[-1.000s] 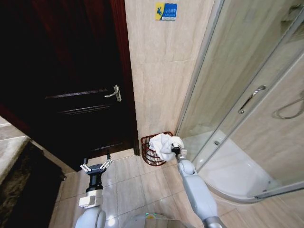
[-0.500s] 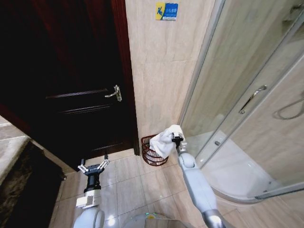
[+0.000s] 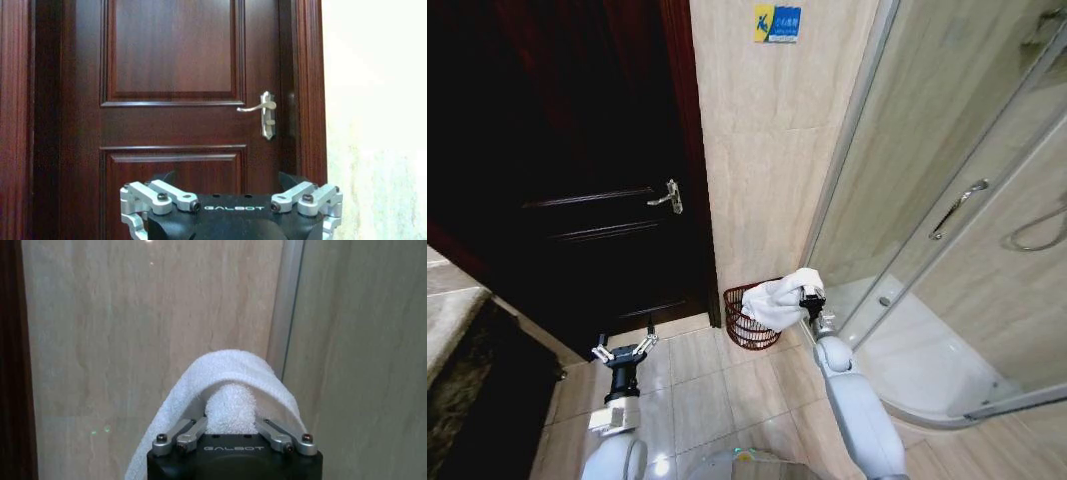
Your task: Discard the used towel into the hamper.
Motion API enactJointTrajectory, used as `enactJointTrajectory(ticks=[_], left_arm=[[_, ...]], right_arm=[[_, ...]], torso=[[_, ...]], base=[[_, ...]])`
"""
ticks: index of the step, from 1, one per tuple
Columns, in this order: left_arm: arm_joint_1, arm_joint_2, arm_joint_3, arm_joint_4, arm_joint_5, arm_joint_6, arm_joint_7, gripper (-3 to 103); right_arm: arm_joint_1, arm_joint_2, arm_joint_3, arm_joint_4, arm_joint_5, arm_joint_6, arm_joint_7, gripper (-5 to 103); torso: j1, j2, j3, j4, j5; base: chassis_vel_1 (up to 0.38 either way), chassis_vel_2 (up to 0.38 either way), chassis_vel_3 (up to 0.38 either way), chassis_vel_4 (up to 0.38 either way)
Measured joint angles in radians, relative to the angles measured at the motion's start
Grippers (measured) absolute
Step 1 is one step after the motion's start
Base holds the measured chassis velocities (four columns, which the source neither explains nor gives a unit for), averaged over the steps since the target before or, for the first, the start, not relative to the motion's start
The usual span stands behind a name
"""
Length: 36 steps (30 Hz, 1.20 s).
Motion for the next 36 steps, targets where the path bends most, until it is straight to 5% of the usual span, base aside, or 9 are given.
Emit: enactJointTrajectory(ticks=[21, 36], left_arm=[[0.048, 0.0, 0.012, -0.007, 0.008, 0.011, 0.007, 100], [0.047, 0.0, 0.013, 0.002, 0.018, 0.002, 0.007, 100]], right_arm=[[-0.062, -0.003, 0.006, 0.139, 0.003, -0.002, 0.005, 14], [-0.03, 0.002, -0.005, 0.148, 0.008, -0.012, 0.004, 14]], torso=[[-0.002, -0.004, -0.002, 0.0001, -0.0001], [-0.04, -0.087, -0.047, 0.0002, -0.0001]], base=[[0.0, 0.0, 0.0, 0.0], [-0.017, 0.017, 0.026, -0.022]])
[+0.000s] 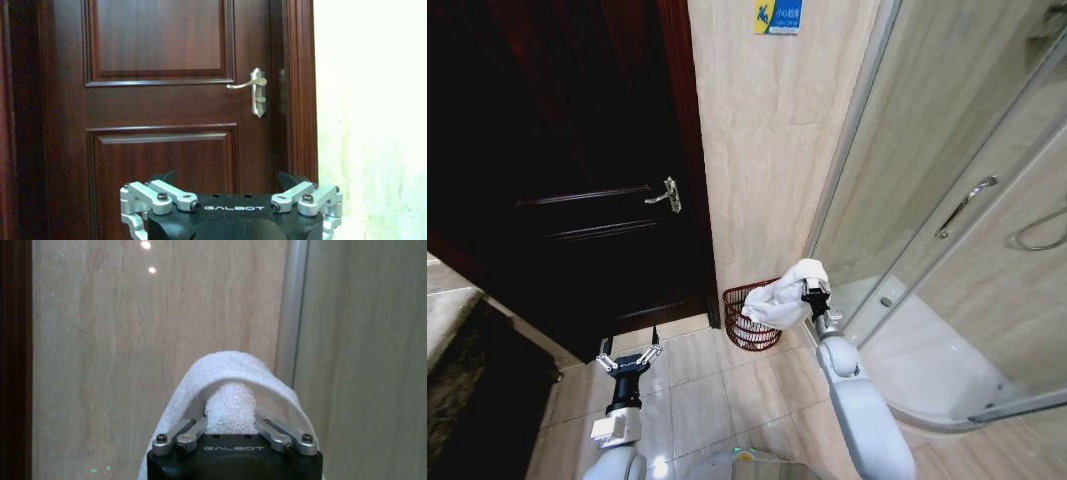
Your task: Discard the used towel into the hamper.
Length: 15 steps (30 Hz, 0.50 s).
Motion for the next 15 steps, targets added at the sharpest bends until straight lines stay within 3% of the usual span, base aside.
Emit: enactJointTrajectory(ticks=[15], left_arm=[[-0.02, 0.0, -0.005, 0.011, -0.004, -0.008, 0.0, 100]], right_arm=[[-0.169, 0.007, -0.001, 0.183, -0.08, 0.01, 0.042, 14]], torso=[[-0.031, -0.072, -0.039, -0.0003, 0.0003]], base=[[-0.137, 0.144, 0.144, -0.149]])
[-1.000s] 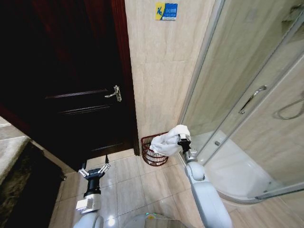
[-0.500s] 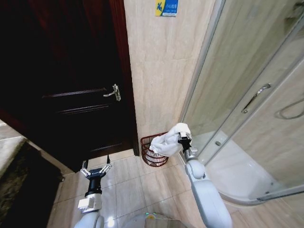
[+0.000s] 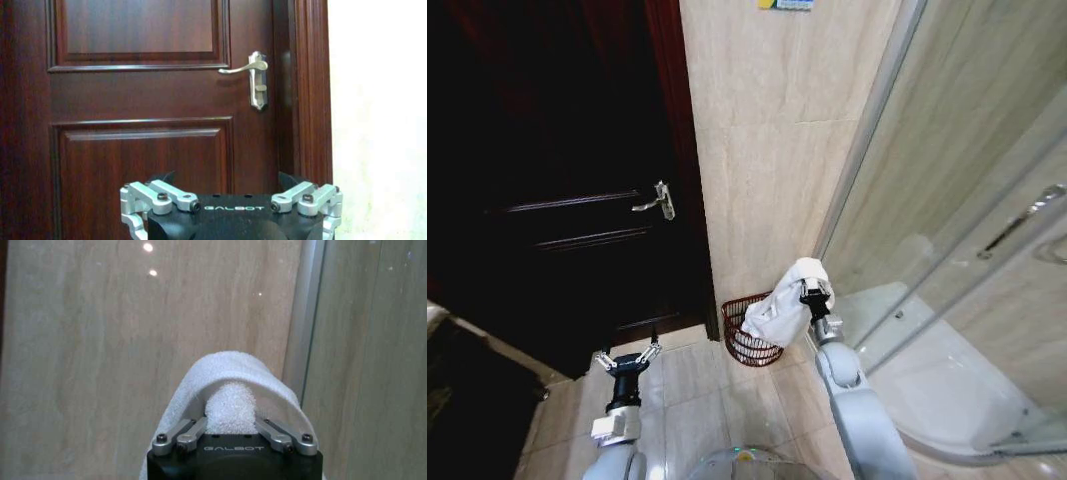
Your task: Discard the used towel into the hamper.
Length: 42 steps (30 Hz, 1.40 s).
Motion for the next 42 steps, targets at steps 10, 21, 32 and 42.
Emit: enactJointTrajectory(ticks=[10, 21, 32, 42], left_arm=[[-0.003, 0.0, 0.012, 0.005, 0.009, -0.008, 0.0, 100], [-0.006, 0.0, 0.011, 0.01, 0.011, -0.011, 0.001, 100], [-0.006, 0.0, 0.014, 0.012, 0.022, -0.013, 0.003, 100], [-0.007, 0.0, 0.019, 0.021, 0.022, -0.02, 0.003, 100]], right_arm=[[-0.001, 0.005, 0.011, 0.02, 0.008, -0.008, -0.01, 14], [0.025, 0.015, -0.003, -0.007, -0.017, 0.007, -0.025, 14], [0.011, 0.023, -0.067, 0.035, -0.073, 0.042, -0.031, 14], [-0.019, 0.017, -0.089, 0.078, -0.075, 0.026, -0.033, 14]], torso=[[-0.002, 0.001, -0.001, 0.0004, -0.0004], [0.001, 0.005, 0.002, 0.0003, -0.0003], [0.002, 0.007, 0.003, 0.0003, -0.0005], [0.002, 0.008, 0.003, 0.0004, -0.0004]], base=[[0.026, -0.012, -0.019, 0.019], [-0.006, 0.005, 0.005, -0.009], [-0.067, 0.071, 0.079, -0.069], [-0.019, 0.018, 0.016, -0.023]])
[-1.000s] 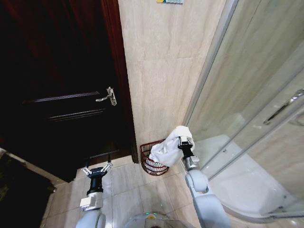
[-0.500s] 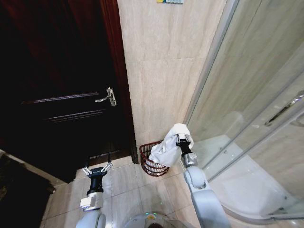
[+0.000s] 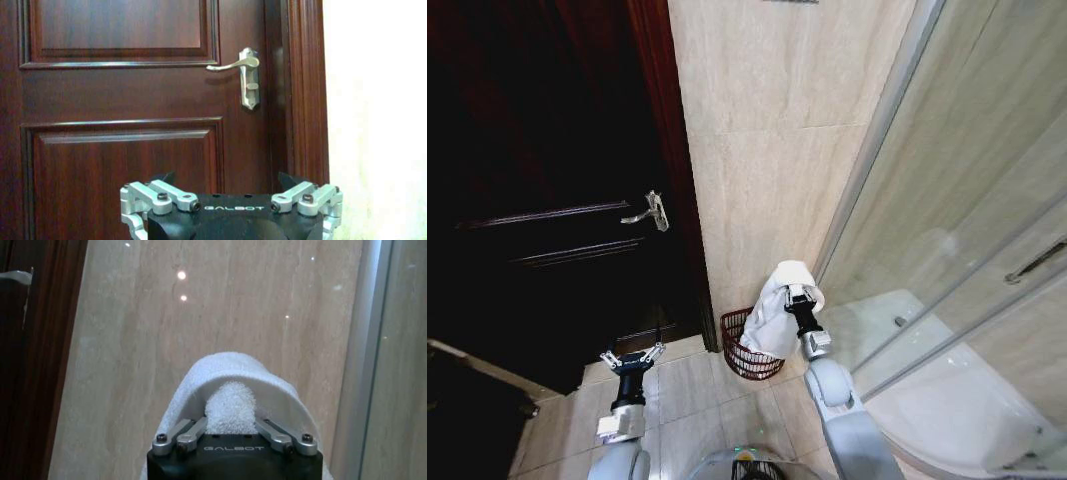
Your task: Discard the used towel into the hamper.
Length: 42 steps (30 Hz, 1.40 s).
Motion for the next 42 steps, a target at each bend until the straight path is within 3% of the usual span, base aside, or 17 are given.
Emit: enactJointTrajectory(ticks=[15, 27, 34, 42], left_arm=[[0.021, 0.0, -0.001, 0.017, -0.007, -0.025, -0.009, 100], [0.019, 0.0, 0.001, 0.018, 0.012, -0.026, -0.007, 100], [0.021, 0.0, 0.003, 0.018, 0.016, -0.032, -0.007, 100], [0.024, 0.0, -0.001, 0.016, 0.013, -0.034, -0.008, 100]], right_arm=[[0.113, -0.029, -0.012, 0.014, 0.059, -0.063, -0.01, 14], [0.19, -0.004, -0.059, -0.075, 0.122, 0.014, -0.009, 14], [0.169, 0.01, -0.007, -0.277, 0.132, 0.047, -0.045, 14], [0.133, 0.014, 0.011, -0.314, 0.134, 0.046, -0.057, 14]], torso=[[-0.031, -0.069, -0.037, 0.0, 0.0], [-0.059, -0.131, -0.072, 0.0, 0.0], [-0.076, -0.171, -0.094, -0.0001, 0.0001], [-0.093, -0.209, -0.116, 0.0, 0.0]], base=[[0.0, 0.0, 0.0, 0.0], [0.0, 0.0, 0.0, 0.0], [0.0, 0.0, 0.0, 0.0], [0.0, 0.0, 0.0, 0.0]])
